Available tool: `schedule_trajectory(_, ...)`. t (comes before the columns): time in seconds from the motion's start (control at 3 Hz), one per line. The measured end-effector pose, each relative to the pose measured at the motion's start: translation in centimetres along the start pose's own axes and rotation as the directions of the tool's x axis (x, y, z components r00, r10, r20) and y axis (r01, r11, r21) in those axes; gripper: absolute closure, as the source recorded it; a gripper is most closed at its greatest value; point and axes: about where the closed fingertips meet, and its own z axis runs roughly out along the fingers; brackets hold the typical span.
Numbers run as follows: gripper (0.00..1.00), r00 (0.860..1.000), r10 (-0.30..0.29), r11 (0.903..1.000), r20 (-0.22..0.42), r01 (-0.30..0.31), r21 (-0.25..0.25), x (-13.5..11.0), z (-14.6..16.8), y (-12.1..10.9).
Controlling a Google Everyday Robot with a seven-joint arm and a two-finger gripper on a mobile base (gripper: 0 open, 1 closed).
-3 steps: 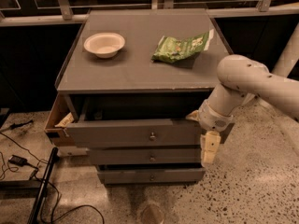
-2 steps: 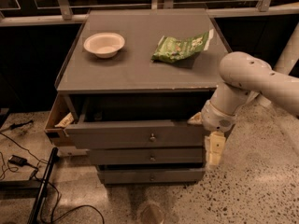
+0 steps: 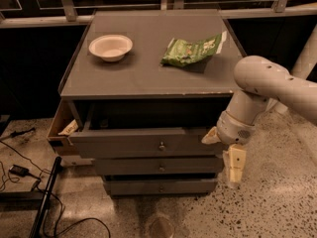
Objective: Open top drawer
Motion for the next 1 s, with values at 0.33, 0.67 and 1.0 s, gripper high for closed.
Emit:
schedule_trajectory(0.33,0.00,1.000,-0.004,0.9994,-0.008,0.005,0.034,-0.2,0.0,-0.3)
schedule_trajectory(0.67,0.00,0.999,-0.015,0.9894,-0.036,0.020,0.144,-0.5,-1.0,-1.0)
schedule_trajectory(1.0,0.00,0.998,-0.017,0.9599,-0.054,0.032,0.278,-0.8,-2.9,-2.4)
